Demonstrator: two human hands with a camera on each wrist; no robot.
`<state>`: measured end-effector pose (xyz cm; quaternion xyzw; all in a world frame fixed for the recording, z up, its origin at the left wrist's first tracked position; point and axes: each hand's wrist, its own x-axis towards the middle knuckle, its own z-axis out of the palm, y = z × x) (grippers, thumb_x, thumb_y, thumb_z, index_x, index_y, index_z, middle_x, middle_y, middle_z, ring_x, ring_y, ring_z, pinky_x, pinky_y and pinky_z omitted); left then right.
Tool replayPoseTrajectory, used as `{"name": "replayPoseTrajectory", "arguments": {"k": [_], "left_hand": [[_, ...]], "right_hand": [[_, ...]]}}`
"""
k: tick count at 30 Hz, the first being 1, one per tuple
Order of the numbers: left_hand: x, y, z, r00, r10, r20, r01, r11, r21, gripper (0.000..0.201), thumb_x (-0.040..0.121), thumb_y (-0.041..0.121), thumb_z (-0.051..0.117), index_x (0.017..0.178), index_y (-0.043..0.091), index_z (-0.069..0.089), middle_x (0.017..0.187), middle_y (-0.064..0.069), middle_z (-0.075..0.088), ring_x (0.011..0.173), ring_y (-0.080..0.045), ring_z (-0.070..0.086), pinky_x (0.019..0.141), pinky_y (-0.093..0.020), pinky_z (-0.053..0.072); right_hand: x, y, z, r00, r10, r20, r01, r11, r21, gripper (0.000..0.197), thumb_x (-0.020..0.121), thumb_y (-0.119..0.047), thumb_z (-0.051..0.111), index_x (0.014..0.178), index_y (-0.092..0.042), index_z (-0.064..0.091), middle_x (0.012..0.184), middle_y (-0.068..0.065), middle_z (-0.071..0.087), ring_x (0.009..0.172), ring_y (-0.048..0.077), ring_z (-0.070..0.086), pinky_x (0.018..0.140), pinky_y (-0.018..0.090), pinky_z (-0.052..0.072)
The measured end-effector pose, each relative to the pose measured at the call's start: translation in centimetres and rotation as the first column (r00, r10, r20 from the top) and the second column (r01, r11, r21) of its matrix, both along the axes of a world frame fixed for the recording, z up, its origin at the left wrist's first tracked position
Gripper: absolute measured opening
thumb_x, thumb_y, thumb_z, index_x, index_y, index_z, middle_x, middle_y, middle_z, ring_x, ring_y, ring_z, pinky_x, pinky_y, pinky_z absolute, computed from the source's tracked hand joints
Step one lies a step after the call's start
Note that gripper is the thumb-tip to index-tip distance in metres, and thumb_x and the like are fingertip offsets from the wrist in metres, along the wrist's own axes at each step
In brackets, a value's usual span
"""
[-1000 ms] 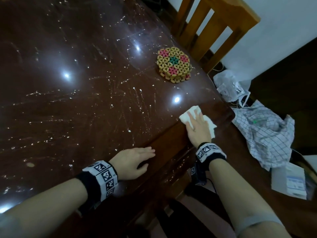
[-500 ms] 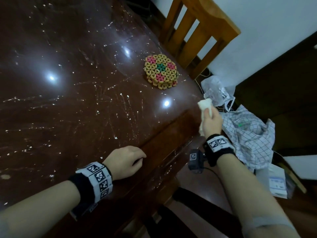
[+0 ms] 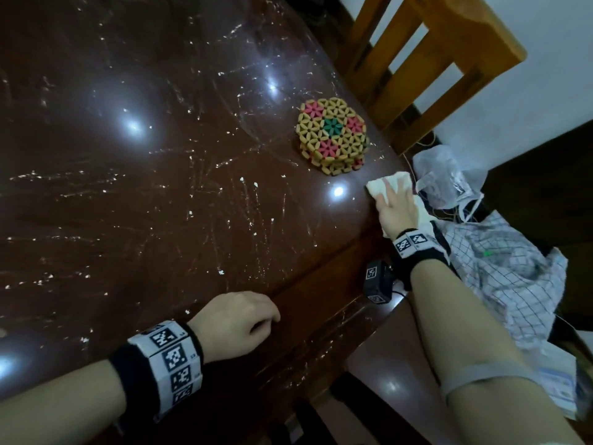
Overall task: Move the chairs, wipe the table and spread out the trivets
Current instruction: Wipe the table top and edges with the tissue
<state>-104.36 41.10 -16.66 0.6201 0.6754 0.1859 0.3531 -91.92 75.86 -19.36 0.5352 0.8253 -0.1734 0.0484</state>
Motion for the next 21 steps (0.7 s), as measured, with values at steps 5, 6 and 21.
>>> {"name": "replayPoseTrajectory", "arguments": {"k": [5, 6, 21], "left_hand": [[-0.1, 0.2, 0.6, 1.0, -0.025, -0.009, 0.025, 0.998, -0.058, 0.052, 0.086, 0.044, 0.023, 0.11, 0.03, 0.066, 0.111, 0.018, 0.064, 0.102, 0.002, 0.059, 0.085, -0.016, 0.049], [-0.1, 0.2, 0.7, 0.999, -0.03, -0.016, 0.029, 0.998, -0.064, 0.049, 0.088, 0.043, 0.026, 0.112, 0.03, 0.066, 0.113, 0.019, 0.063, 0.103, 0.001, 0.058, 0.086, -0.016, 0.048], [0.3, 0.2, 1.8, 0.996, -0.056, -0.076, 0.059, 0.998, 0.031, 0.037, 0.096, 0.031, 0.037, 0.123, 0.023, 0.06, 0.129, 0.011, 0.058, 0.122, -0.007, 0.051, 0.102, -0.02, 0.038]], "right_hand": [[0.4, -2.8, 0.2, 0.992, 0.127, 0.015, -0.127, 0.992, 0.004, 0.048, 0.103, -0.029, 0.032, 0.151, -0.027, 0.028, 0.162, 0.001, 0.013, 0.148, 0.022, 0.007, 0.118, 0.039, 0.014], [0.7, -3.7, 0.3, 0.991, 0.134, 0.005, -0.134, 0.991, 0.0, 0.048, 0.103, -0.029, 0.032, 0.15, -0.026, 0.029, 0.161, 0.001, 0.014, 0.148, 0.022, 0.007, 0.118, 0.038, 0.013], [5.3, -16.6, 3.1, 0.761, -0.301, -0.575, 0.166, 0.946, -0.277, 0.036, 0.096, -0.012, 0.051, 0.131, -0.017, 0.059, 0.133, 0.001, 0.058, 0.126, 0.017, 0.05, 0.109, 0.029, 0.036]]}}
